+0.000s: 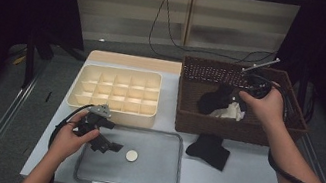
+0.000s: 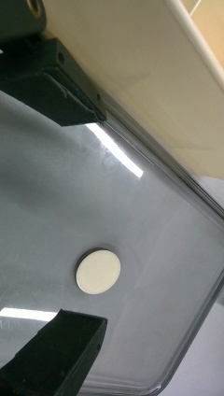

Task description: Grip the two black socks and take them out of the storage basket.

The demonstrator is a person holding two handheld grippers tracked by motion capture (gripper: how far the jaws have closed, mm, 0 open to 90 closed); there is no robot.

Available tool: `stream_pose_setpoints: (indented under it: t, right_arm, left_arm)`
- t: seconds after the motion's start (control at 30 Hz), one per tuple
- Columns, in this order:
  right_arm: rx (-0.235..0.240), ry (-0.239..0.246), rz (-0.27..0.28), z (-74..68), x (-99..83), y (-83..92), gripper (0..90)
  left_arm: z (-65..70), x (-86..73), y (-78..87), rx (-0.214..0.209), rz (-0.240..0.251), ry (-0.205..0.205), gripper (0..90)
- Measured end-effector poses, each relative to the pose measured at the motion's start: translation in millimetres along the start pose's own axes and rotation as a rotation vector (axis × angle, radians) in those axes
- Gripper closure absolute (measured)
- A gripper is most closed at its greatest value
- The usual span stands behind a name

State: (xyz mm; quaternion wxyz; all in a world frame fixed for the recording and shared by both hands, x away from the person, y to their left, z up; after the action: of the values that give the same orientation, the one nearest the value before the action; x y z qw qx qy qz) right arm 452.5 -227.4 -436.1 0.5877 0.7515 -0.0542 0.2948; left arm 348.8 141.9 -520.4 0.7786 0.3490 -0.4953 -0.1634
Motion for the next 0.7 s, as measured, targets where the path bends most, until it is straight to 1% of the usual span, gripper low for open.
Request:
stream_pose_setpoints:
  t: [0.03, 0.07, 0.1, 0.13, 0.2, 0.27, 0.3, 0.33, 0.37, 0.4, 0.43, 0.5, 0.53, 0.6, 0.7]
  right_arm:
    - [-0.006, -0.007, -0.008, 1.8, -1.1, -2.8, 16.3]
    - [-0.007, -0.009, -0.002, 3.2, -0.7, -5.8, 16.5]
    - [-0.009, -0.015, 0.0, 4.2, -0.6, -7.6, 16.8]
    - [-0.007, -0.023, -0.001, 4.7, -0.6, -9.6, 17.5]
    - [-0.017, -0.035, -0.005, 6.6, -0.1, -13.1, 17.7]
    - [-0.016, -0.036, 0.001, 6.9, 1.8, -16.2, 18.2]
    - [-0.02, -0.043, -0.007, 6.7, 1.8, -17.4, 18.8]
    - [-0.021, -0.043, -0.005, 6.4, 2.9, -19.5, 19.6]
    - [-0.024, -0.035, -0.006, 6.9, 3.2, -21.7, 20.0]
    - [-0.033, -0.045, -0.016, 7.3, 2.9, -24.1, 20.5]
    - [-0.042, -0.049, -0.02, 7.4, 3.1, -26.6, 21.2]
    - [-0.032, -0.055, -0.021, 6.5, 3.2, -30.9, 22.6]
    - [-0.03, -0.06, -0.018, 6.7, 3.3, -33.4, 23.4]
    - [-0.036, -0.066, -0.027, 7.1, 2.4, -37.7, 25.0]
    - [-0.031, -0.072, -0.039, 7.4, 0.6, -43.0, 28.5]
  left_arm:
    - [-0.2, -0.1, 0.3, 0.0, 0.0, 0.0, 3.3]
    - [-0.9, -0.6, 1.0, 0.001, -0.007, -0.01, 3.3]
    - [-1.0, -0.6, 1.7, 0.005, -0.009, -0.005, 3.3]
    - [-1.2, -0.7, 2.3, 0.005, -0.011, -0.006, 3.3]
    - [-2.1, -0.7, 2.5, 0.007, -0.01, -0.008, 3.3]
    - [-1.9, -0.5, 1.5, 0.005, -0.001, -0.003, 3.3]
    - [-1.7, -0.7, 1.4, 0.004, -0.001, 0.0, 3.3]
    - [-2.0, -0.8, 1.5, 0.005, -0.004, -0.005, 3.3]
    - [-2.1, -0.8, 2.1, 0.008, -0.01, -0.007, 3.3]
    - [-1.5, -0.8, 2.6, 0.006, -0.013, -0.007, 3.4]
    - [-1.2, 0.2, 2.3, 0.006, -0.004, -0.009, 3.3]
    - [-1.4, 0.5, 2.8, 0.003, -0.002, -0.013, 3.4]
    - [-1.3, 0.8, 3.0, 0.006, 0.003, -0.007, 3.3]
    - [-1.5, 0.7, 3.4, 0.007, 0.006, -0.001, 3.3]
    - [-2.5, -0.1, 5.0, 0.011, -0.003, -0.005, 3.4]
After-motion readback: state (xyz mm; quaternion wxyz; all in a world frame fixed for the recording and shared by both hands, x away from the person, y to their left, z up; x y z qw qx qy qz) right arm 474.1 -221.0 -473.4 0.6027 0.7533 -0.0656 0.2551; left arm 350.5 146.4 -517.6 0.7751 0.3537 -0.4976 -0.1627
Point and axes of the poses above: each handheld gripper's, and its own axes: y roughly backward along the jaws, x roughly out of its top, z roughly to its right, the point moved 10 cm from there along -y, roughly forward along the jaws, and after that the axes turned 3 degrees about -x, right-handed, at the moved point
